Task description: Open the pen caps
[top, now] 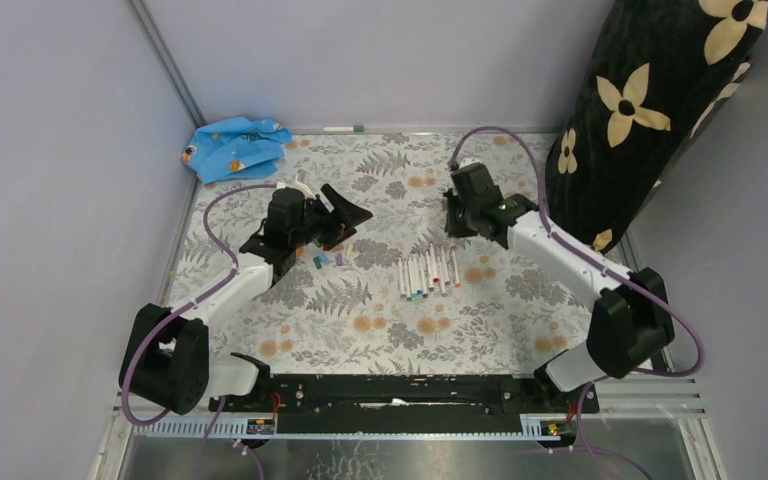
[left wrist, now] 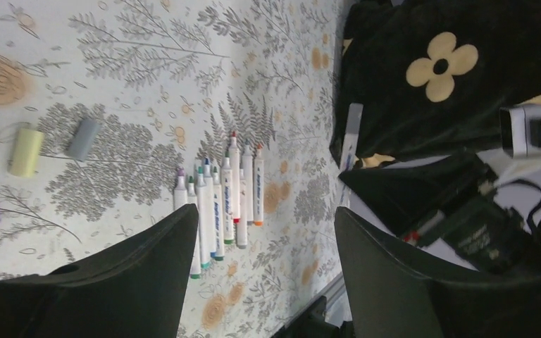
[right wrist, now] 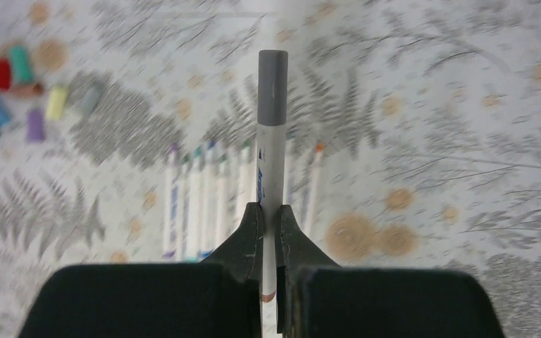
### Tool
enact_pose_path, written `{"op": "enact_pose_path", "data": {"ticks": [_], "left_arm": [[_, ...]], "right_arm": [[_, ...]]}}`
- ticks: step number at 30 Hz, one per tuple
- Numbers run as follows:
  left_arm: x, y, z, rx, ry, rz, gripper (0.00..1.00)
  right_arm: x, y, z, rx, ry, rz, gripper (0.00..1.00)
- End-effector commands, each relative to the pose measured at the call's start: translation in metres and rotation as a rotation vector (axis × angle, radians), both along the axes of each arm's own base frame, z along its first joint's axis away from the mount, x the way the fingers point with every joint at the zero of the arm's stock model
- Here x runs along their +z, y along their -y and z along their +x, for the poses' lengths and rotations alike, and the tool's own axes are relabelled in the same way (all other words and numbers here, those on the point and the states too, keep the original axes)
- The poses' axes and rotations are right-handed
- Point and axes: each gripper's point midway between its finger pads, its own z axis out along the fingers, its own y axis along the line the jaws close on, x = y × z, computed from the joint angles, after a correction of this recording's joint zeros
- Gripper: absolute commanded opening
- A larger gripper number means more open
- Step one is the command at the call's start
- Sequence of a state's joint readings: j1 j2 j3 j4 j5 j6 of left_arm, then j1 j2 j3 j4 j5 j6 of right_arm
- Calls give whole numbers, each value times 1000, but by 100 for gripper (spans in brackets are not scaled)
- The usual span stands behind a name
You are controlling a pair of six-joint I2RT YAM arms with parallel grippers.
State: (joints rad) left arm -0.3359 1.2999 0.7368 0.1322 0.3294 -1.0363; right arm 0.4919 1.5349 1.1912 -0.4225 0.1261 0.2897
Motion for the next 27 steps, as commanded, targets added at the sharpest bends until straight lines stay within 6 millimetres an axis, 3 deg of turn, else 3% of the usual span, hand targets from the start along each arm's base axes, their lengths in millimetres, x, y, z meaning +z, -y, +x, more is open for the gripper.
{"op": "enact_pose_path", "data": {"ticks": [1, 6, 11, 27], "left_arm": [[21, 22, -4, -64, 29, -81, 78], [19, 40, -8, -87, -5, -115, 78], [12, 48, -14, -88, -43, -134, 78], [2, 60, -24, -95, -81, -149, 75]], "right_arm": [[10, -42, -47, 115, -19, 48, 0], [20, -86, -79, 213, 10, 78, 0], [31, -110, -92, 256, 35, 96, 0], [48, -148, -104, 316, 69, 121, 0]]}}
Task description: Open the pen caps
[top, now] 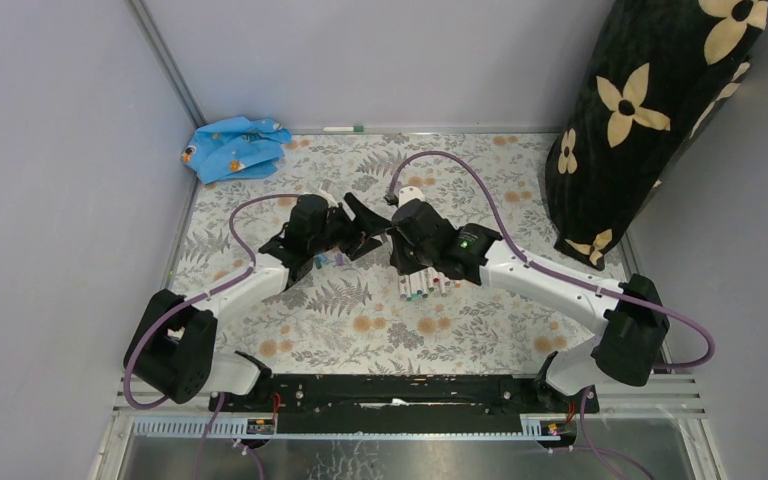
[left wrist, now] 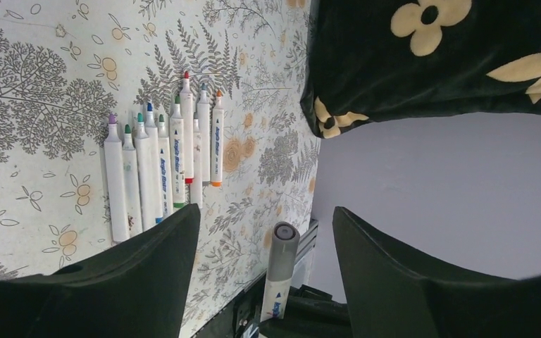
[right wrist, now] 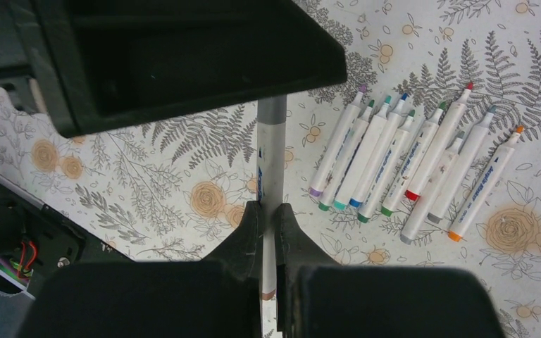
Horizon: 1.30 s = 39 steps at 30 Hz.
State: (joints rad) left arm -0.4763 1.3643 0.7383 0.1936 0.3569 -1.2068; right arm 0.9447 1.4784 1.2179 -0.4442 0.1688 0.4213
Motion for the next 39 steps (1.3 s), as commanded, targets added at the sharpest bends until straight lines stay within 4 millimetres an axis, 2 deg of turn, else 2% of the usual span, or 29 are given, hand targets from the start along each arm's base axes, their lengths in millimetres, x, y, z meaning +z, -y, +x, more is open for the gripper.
{"op": "enact_pose_path", "data": {"ticks": [1, 7, 10, 18, 21, 26, 30, 33, 37, 39], "left_arm": [[6, 4, 3, 10, 33, -28, 74], [4, 2, 3, 23, 23, -29, 62], [4, 2, 2, 22, 23, -27, 51], [3, 1, -1, 18, 21, -28, 45], [2, 0, -2, 18, 21, -26, 37], [3, 0, -3, 19, 26, -29, 31], [4, 0, -3, 18, 32, -29, 20], [6, -2, -4, 22, 42, -29, 0], [9, -4, -5, 32, 56, -36, 0], [12, -4, -5, 32, 62, -42, 0]], "right_arm": [[18, -15, 5, -9, 38, 29, 0], [18, -22, 0, 7, 39, 27, 0], [17, -23, -1, 8, 40, 24, 0], [18, -24, 1, 5, 48, 25, 0], [18, -24, 1, 3, 49, 24, 0], [18, -24, 1, 5, 49, 22, 0], [18, -24, 2, 2, 52, 20, 0], [18, -24, 2, 2, 53, 18, 0], [17, -26, 2, 10, 48, 21, 0], [17, -29, 1, 18, 46, 26, 15]]}}
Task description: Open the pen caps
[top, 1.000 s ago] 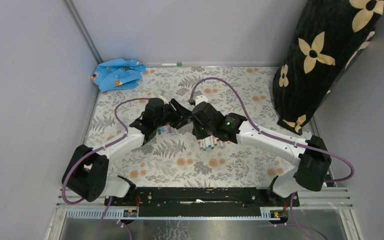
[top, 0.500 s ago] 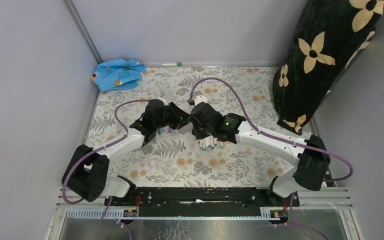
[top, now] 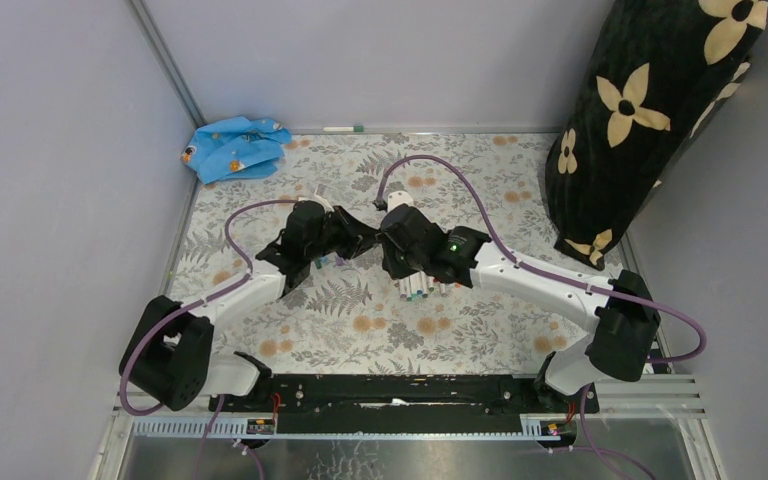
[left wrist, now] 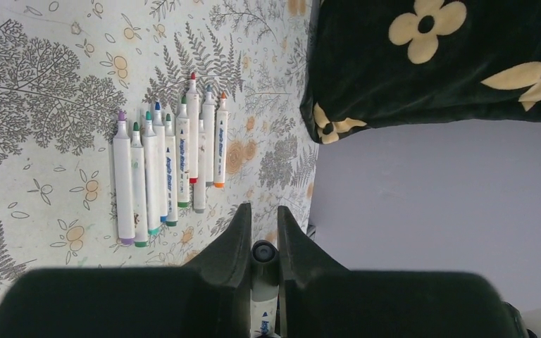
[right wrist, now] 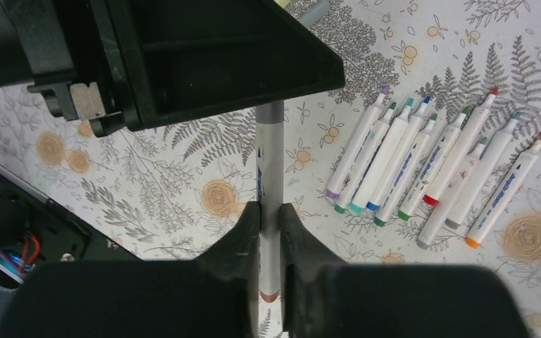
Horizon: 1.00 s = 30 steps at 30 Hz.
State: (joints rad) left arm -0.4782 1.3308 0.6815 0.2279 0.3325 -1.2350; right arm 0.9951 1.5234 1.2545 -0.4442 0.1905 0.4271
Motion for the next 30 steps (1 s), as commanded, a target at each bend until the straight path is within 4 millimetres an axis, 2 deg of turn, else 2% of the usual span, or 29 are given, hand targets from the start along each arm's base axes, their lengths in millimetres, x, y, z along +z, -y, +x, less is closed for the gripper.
{"op": "enact_pose_path", "data": {"ticks": [1, 3, 5, 12, 14, 16, 17, 20, 24, 30], "left_arm": [[19, 3, 0, -1, 70, -35, 0], [23, 4, 0, -3, 76, -48, 0], [28, 4, 0, -5, 85, -56, 0], [37, 5, -3, -10, 102, -71, 0], [41, 5, -3, -9, 112, -70, 0], [41, 2, 0, 3, 115, -53, 0], [40, 1, 2, 14, 116, -42, 0], [39, -9, 16, 67, 119, -32, 0], [40, -23, 47, 115, 120, -15, 0], [40, -41, 91, 159, 117, 104, 0]], "right_arm": [[20, -12, 10, -13, 41, 43, 23], [21, -14, 12, -12, 44, 43, 33], [22, -17, 14, -9, 45, 41, 36], [17, -24, 19, -8, 43, 25, 36], [13, -24, 20, -10, 41, 13, 28], [11, -22, 20, -14, 38, 2, 3], [9, -21, 19, -15, 34, -2, 0], [0, -14, 14, -16, 18, -22, 0], [-15, 2, 0, -11, -20, -40, 0], [-40, 24, -24, -15, -76, -26, 0]]}}
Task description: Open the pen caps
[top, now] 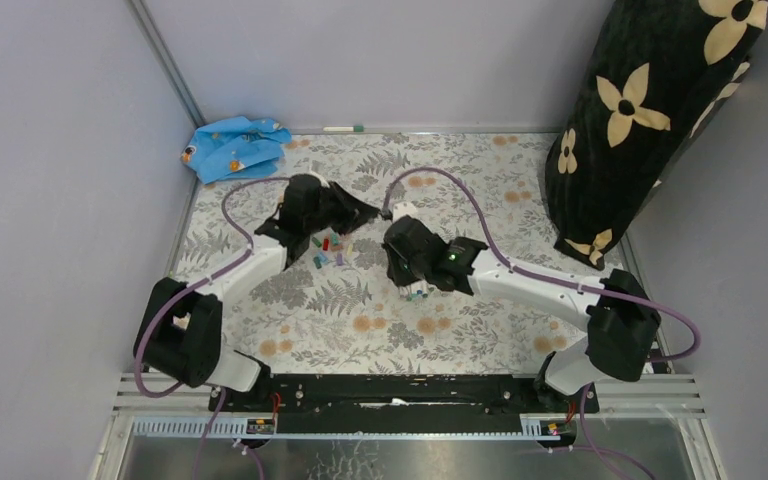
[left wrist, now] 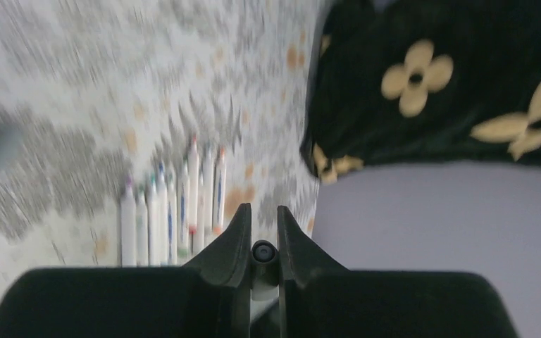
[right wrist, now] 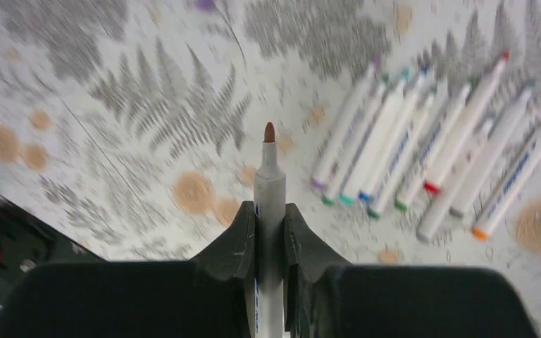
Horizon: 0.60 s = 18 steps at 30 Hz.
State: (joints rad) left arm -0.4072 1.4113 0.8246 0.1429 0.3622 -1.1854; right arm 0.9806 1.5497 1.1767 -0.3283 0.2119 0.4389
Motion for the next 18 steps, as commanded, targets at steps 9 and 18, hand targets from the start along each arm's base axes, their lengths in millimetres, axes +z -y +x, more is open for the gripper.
{"op": "enact_pose_path", "data": {"ticks": [9, 18], "left_arm": [[-16, -53, 62, 133, 25, 300, 0], [-123, -108, 9, 210, -219, 576, 0]], "right_arm": [[-21, 52, -29, -68, -23, -61, 0], [-44, 87, 21, -242, 6, -178, 0]]}}
